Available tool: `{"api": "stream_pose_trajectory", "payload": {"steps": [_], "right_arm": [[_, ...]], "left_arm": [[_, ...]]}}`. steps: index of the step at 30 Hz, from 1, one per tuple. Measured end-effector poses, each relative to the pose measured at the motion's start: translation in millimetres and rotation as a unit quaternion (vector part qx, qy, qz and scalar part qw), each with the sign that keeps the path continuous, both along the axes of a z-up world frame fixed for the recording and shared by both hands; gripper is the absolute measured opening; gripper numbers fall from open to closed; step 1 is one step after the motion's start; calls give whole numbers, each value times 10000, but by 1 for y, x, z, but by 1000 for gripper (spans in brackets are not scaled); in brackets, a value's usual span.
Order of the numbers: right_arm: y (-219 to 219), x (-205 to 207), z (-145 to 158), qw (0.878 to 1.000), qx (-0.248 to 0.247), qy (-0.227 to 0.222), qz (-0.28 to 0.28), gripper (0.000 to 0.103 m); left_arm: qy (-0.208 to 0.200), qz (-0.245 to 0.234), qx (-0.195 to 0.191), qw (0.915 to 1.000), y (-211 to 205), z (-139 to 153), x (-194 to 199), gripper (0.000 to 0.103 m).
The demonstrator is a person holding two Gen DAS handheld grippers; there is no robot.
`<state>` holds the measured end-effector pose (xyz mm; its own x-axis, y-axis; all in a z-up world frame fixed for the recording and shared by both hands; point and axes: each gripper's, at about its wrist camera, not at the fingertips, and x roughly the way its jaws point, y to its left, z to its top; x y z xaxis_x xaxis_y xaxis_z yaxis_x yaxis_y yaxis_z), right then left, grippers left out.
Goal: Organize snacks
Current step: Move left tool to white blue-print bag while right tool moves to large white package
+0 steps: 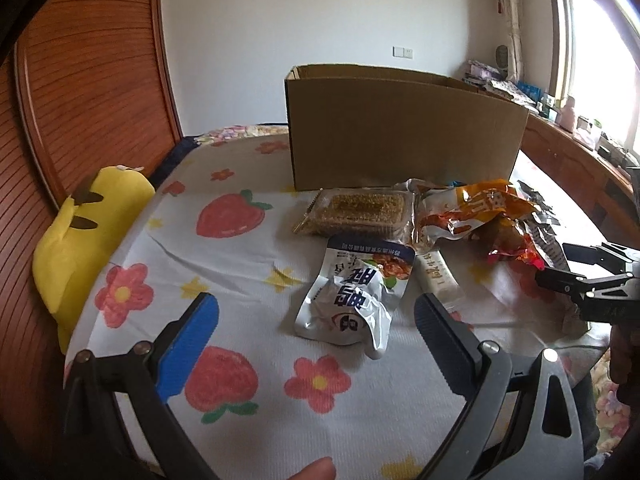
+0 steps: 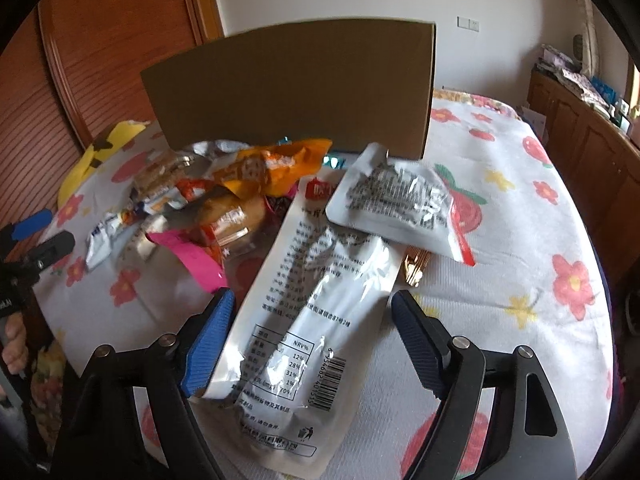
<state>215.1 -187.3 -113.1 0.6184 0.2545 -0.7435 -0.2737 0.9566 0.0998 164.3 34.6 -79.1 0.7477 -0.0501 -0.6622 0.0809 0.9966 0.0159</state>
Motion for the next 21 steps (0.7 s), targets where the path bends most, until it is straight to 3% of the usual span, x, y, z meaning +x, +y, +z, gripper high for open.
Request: {"api": "stream_pose_trajectory", "payload": {"steps": [21], "right_arm": [[5,-3,-2,9999,-90,-144,1,82]], "left_arm": [[1092,-813,348,9901,-21,-23,50,92]]}}
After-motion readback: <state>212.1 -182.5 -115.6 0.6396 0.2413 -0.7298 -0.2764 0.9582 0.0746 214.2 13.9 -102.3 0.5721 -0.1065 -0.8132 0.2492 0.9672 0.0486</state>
